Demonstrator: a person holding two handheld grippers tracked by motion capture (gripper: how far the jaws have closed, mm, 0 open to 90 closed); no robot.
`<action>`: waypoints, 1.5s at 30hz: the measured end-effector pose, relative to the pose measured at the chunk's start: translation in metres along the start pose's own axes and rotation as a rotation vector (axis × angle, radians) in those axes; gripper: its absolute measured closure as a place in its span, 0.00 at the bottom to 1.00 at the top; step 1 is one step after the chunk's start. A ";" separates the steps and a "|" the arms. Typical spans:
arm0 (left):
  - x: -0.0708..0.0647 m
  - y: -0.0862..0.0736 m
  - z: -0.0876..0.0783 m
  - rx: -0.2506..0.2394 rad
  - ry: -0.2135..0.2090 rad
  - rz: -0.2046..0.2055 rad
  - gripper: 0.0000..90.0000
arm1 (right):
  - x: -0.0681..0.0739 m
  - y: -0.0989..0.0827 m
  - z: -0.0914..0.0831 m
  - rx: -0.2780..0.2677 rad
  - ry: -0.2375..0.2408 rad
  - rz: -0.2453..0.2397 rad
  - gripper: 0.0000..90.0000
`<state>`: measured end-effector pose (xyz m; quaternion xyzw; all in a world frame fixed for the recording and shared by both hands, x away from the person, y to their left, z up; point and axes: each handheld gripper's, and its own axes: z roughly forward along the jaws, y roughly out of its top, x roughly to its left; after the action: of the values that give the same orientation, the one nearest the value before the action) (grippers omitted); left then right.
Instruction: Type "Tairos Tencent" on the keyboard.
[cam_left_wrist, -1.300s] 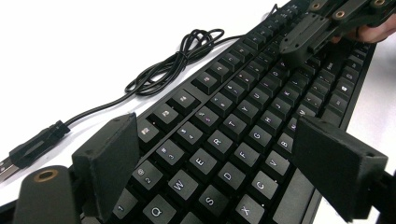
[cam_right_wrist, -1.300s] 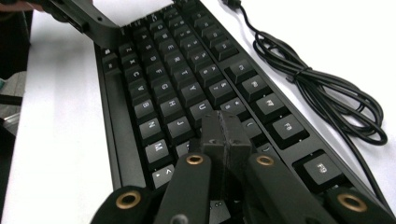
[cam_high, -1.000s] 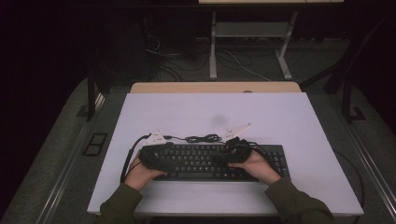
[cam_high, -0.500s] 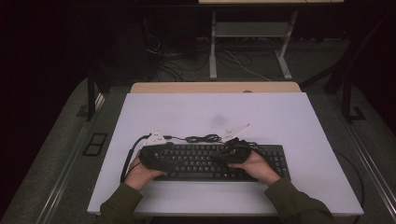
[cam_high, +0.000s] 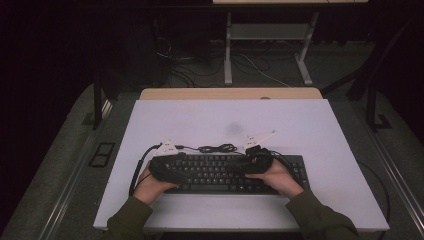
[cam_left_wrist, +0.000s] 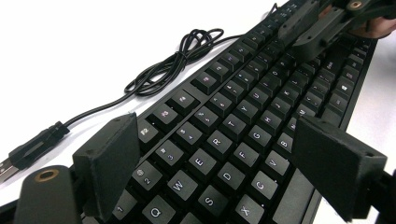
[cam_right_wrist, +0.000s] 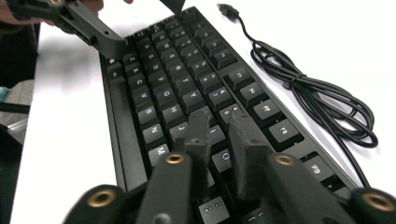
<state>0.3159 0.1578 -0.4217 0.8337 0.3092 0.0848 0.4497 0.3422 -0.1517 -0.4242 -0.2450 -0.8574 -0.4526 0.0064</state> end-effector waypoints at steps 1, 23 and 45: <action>0.000 0.000 0.000 0.000 0.000 -0.001 0.16 | 0.000 0.000 -0.001 -0.006 0.003 0.004 0.78; 0.000 0.000 0.000 0.002 -0.002 0.000 0.16 | 0.000 -0.003 -0.015 -0.061 -0.023 0.029 0.40; 0.002 -0.003 -0.012 -0.011 -0.008 -0.008 0.32 | 0.001 -0.009 -0.027 -0.078 -0.040 0.031 0.36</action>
<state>0.3113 0.1688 -0.4169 0.8304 0.3101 0.0815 0.4557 0.3317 -0.1763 -0.4153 -0.2675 -0.8351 -0.4805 -0.0132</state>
